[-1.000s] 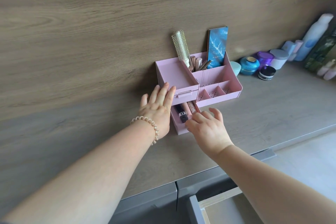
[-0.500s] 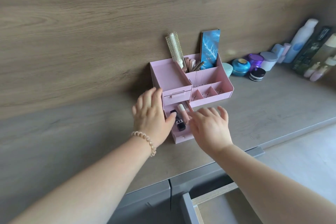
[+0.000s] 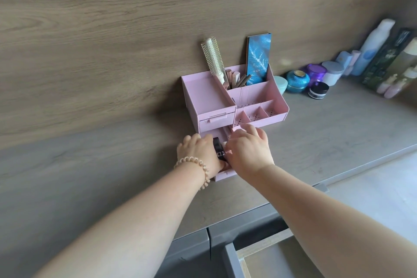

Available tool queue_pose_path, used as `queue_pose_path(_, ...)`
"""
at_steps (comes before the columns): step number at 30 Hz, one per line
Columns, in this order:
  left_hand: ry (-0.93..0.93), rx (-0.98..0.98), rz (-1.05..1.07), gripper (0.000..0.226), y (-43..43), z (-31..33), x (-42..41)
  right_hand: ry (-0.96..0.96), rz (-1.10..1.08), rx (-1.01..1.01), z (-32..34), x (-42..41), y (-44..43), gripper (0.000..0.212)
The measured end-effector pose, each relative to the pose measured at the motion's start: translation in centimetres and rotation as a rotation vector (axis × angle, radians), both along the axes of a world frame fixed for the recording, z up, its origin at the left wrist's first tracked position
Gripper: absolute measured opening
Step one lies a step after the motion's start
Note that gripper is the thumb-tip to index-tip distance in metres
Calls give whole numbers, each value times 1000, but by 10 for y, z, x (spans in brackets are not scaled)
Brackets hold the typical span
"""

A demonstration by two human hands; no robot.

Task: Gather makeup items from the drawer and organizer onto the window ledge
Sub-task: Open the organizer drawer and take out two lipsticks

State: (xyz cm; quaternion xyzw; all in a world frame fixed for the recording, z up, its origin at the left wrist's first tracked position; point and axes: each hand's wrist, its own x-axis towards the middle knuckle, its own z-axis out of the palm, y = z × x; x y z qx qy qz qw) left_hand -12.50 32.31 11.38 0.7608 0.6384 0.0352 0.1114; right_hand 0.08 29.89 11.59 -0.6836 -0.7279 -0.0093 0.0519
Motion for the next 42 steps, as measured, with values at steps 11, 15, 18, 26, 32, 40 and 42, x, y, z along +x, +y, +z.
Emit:
queue_pose_path(11, -337, 102, 28, 52, -14, 2, -2, -29, -87, -119, 10, -17, 3, 30)
queue_pose_path(15, -495, 111, -18, 54, -22, 7, -2, 98, -203, -52, 10, -16, 0, 27)
queue_pose_path(18, -644, 54, -21, 59, -28, 15, 1, 322, -359, 54, 13, -14, -7, 20)
queue_pose_path(26, -750, -78, -410, 61, -58, 52, 79, 906, -758, 417, 37, 38, -80, 19)
queue_pose_path(32, -704, -245, -702, 51, -139, 73, 160, 771, -939, 644, 59, 100, -181, 25)
queue_pose_path(40, -659, -310, -931, 29, -284, 73, 232, 707, -1207, 743, 45, 151, -372, 25)
queue_pose_path(42, -651, -332, -976, 24, -329, 70, 252, 696, -1271, 735, 36, 161, -424, 23)
